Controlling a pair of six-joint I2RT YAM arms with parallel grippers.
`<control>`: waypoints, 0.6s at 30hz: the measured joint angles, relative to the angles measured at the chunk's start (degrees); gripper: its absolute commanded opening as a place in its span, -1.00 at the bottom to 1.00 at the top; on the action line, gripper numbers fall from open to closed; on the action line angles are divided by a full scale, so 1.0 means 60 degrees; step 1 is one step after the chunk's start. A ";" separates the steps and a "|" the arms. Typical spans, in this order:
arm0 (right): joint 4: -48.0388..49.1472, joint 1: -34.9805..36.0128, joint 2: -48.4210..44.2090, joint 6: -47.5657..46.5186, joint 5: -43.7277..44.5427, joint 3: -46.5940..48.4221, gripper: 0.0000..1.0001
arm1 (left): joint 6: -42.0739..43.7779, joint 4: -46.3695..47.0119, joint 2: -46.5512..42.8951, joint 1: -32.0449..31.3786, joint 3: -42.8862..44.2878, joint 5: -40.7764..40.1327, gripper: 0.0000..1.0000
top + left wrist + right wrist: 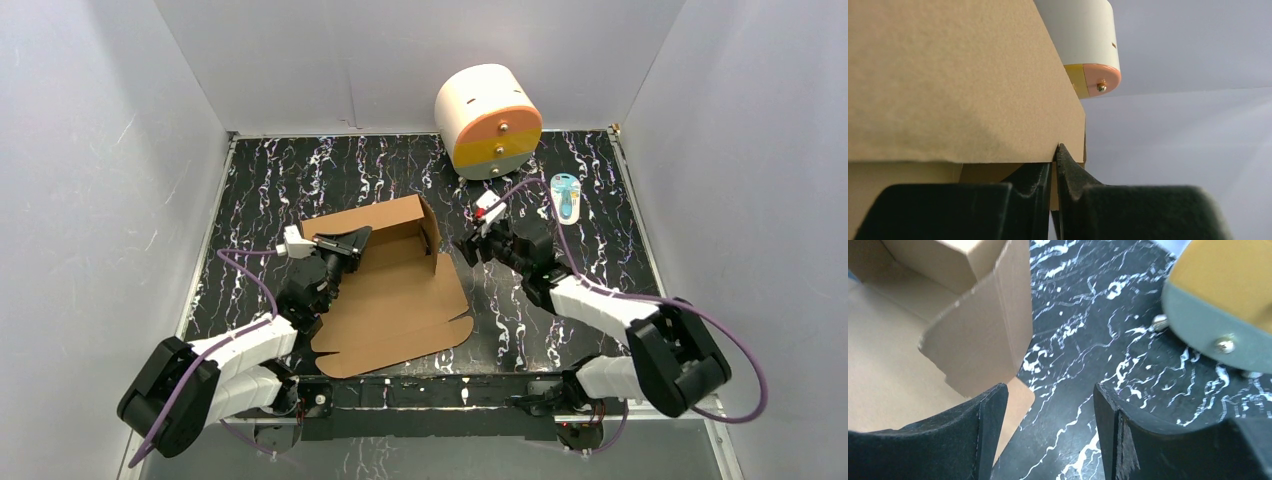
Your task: Fold the paper box
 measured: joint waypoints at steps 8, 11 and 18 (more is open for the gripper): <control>0.1067 0.0000 0.1632 -0.0047 -0.1104 0.0015 0.53 | -0.0004 -0.0375 -0.0219 0.0000 0.0124 0.0066 -0.90; 0.1636 0.0000 0.2160 0.0131 -0.1636 0.0186 0.55 | -0.0025 -0.0474 -0.0219 0.0000 0.0204 0.0124 -0.91; 0.2965 0.0004 0.2932 0.0514 -0.2284 0.0342 0.56 | -0.0117 -0.0656 -0.0178 0.0004 0.0346 0.0306 -0.92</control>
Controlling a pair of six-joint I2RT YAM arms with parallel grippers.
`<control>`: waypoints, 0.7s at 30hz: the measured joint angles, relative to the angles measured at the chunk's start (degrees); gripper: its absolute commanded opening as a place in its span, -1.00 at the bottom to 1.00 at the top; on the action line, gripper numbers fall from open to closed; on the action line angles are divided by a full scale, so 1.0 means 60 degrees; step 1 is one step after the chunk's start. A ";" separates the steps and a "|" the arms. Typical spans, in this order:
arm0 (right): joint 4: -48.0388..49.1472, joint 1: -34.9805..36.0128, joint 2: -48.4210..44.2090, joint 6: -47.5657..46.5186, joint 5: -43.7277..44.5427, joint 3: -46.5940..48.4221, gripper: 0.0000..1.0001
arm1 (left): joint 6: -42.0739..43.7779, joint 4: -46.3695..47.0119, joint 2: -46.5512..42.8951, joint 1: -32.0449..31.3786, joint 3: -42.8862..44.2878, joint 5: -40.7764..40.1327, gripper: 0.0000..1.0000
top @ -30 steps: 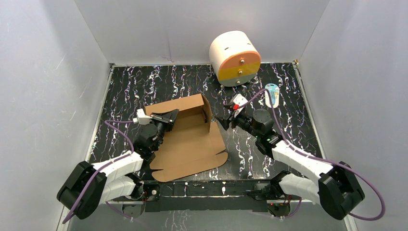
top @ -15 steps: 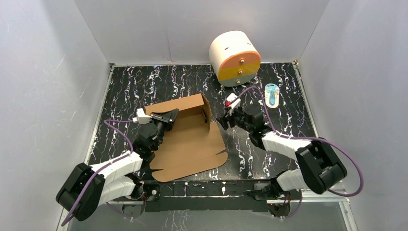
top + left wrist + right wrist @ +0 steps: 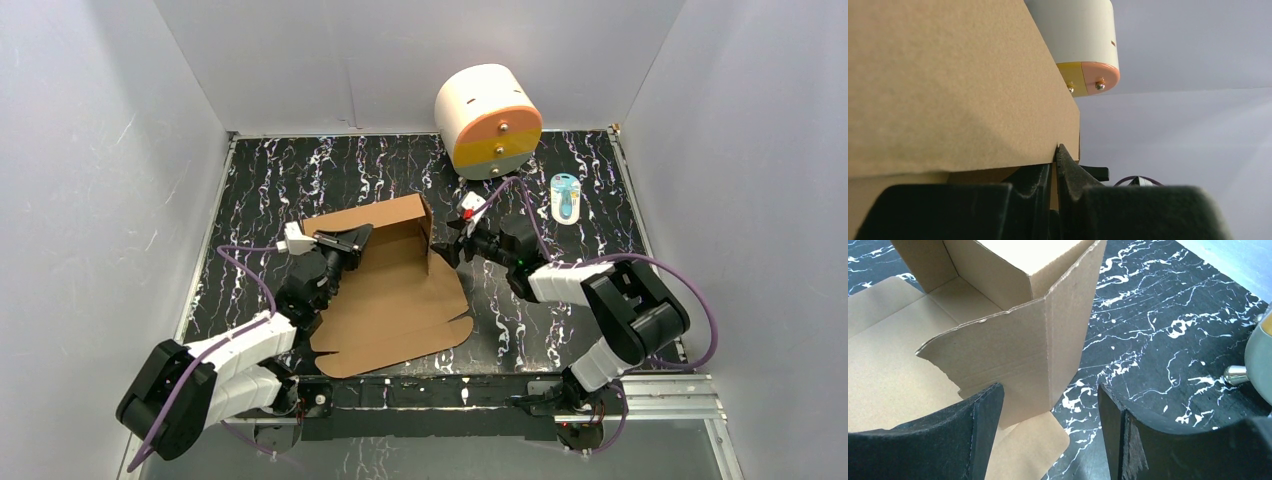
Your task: Fold the paper box
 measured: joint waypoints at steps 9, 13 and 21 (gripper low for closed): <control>0.1016 0.0131 0.0911 0.0149 -0.0361 0.0481 0.57 | -0.0255 0.0004 0.0168 0.0033 0.0160 0.0295 -0.94; 0.1326 0.0237 0.1151 0.0138 -0.0262 0.0597 0.57 | -0.0324 0.0004 0.0168 0.0040 0.0262 0.0521 -0.94; 0.1829 0.0259 0.1446 0.0073 -0.0018 0.0681 0.40 | -0.0499 -0.0011 0.0178 0.0040 0.0321 0.0856 -0.94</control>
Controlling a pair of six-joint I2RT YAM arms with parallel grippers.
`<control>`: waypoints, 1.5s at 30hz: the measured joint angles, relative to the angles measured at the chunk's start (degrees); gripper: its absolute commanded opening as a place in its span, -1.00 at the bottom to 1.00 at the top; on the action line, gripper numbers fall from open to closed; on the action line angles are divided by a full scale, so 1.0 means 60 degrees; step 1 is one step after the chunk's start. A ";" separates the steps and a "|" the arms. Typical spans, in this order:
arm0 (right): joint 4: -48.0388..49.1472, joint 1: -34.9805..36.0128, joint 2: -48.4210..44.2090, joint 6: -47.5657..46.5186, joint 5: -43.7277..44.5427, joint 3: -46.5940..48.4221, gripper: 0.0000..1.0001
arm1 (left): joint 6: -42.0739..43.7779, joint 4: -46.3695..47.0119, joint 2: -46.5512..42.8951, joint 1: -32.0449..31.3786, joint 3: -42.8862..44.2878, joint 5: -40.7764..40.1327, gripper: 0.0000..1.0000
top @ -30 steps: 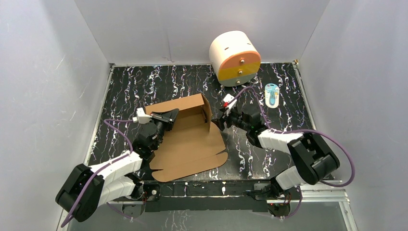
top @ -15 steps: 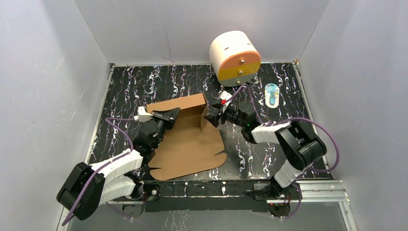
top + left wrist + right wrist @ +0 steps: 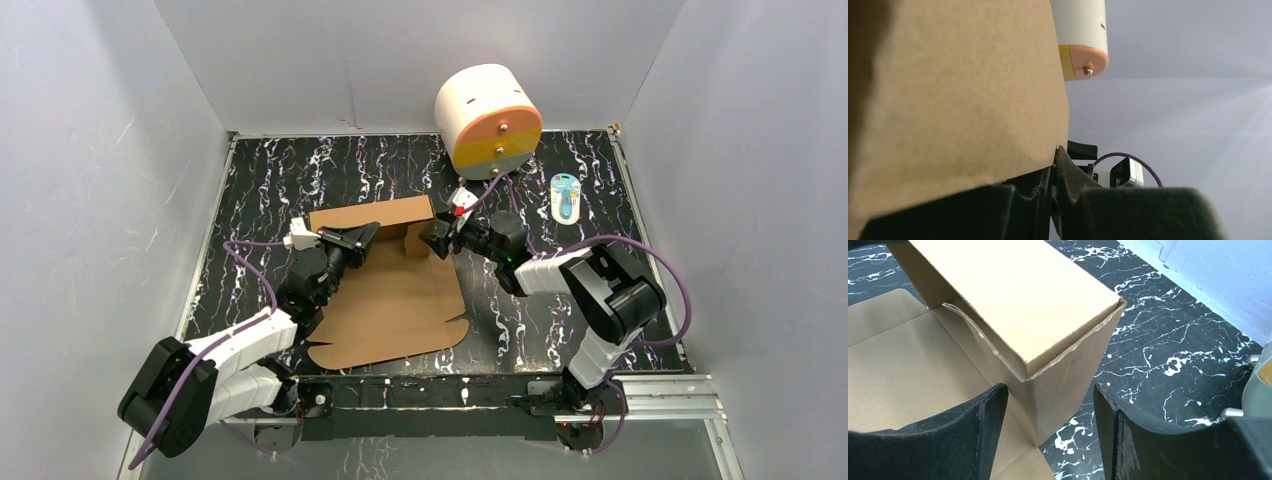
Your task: Fold the paper box
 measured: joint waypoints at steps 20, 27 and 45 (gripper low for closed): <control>0.0251 0.0171 0.0353 -0.0288 0.1246 0.0280 -0.33 | -0.0353 0.0000 0.0175 0.0011 0.0066 0.0495 -0.66; 0.0164 0.0168 0.0310 -0.0546 0.1752 0.0280 -0.55 | -0.0109 -0.0561 -0.0437 0.0000 0.0069 0.1570 -0.16; -0.0801 0.0160 -0.0127 -0.0718 0.1982 0.0335 -0.53 | 0.5020 -0.9340 -0.2452 0.0000 0.4881 0.2929 0.60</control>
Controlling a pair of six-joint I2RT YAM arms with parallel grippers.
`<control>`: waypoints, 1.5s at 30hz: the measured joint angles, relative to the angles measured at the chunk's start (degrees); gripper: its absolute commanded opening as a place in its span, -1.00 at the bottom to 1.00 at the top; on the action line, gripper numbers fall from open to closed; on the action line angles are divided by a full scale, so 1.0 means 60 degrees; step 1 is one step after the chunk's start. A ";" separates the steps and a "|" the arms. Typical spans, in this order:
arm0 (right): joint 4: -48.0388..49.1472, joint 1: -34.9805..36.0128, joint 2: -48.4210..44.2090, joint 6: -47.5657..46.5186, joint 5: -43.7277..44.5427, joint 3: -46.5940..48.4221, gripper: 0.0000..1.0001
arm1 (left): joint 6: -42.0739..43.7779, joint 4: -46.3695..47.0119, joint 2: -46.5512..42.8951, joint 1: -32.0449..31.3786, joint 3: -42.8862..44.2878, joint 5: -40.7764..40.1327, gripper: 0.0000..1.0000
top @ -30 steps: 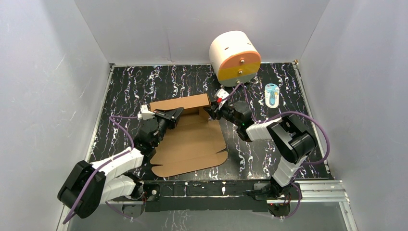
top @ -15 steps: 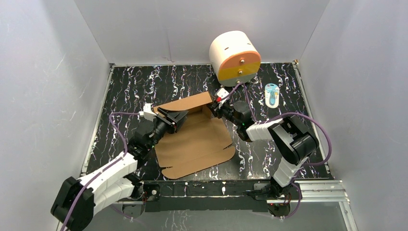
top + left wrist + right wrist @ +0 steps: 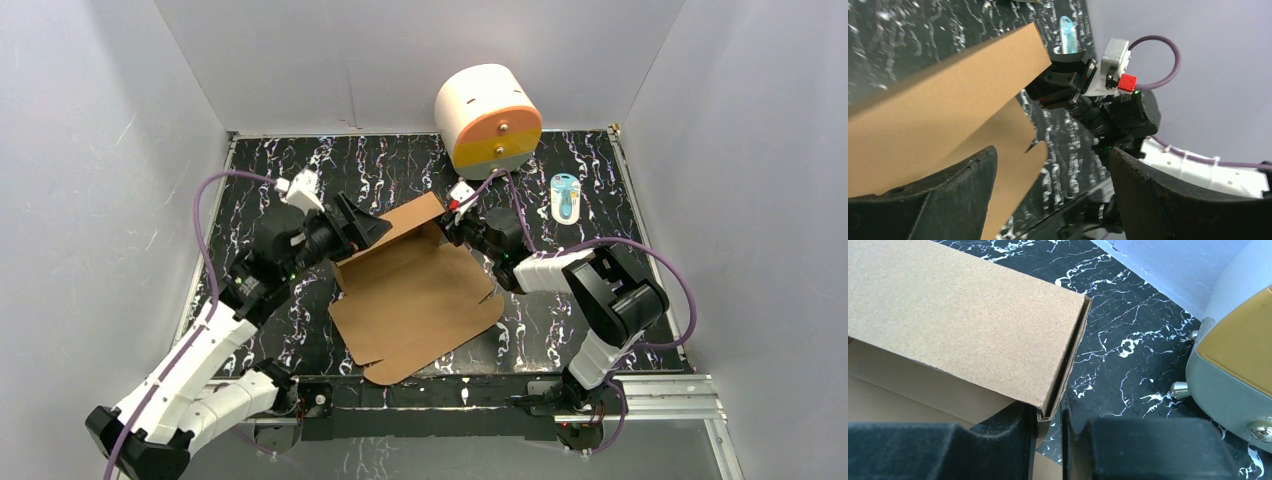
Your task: Fold the paper box
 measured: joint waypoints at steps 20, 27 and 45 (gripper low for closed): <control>-0.0463 -0.0036 -0.0076 0.0226 -0.0597 0.0157 -0.44 | 0.5027 -0.3268 0.7293 0.0838 0.6280 0.0845 0.70; -0.0386 -0.0044 0.0000 0.0229 -0.0590 0.0157 -0.36 | 0.5176 -0.3151 0.8907 0.1275 0.6830 0.2849 0.55; 0.0790 0.0270 0.1249 0.0441 0.0095 0.0160 -0.31 | 0.4503 -0.1912 0.8925 0.2033 0.5697 0.5089 0.35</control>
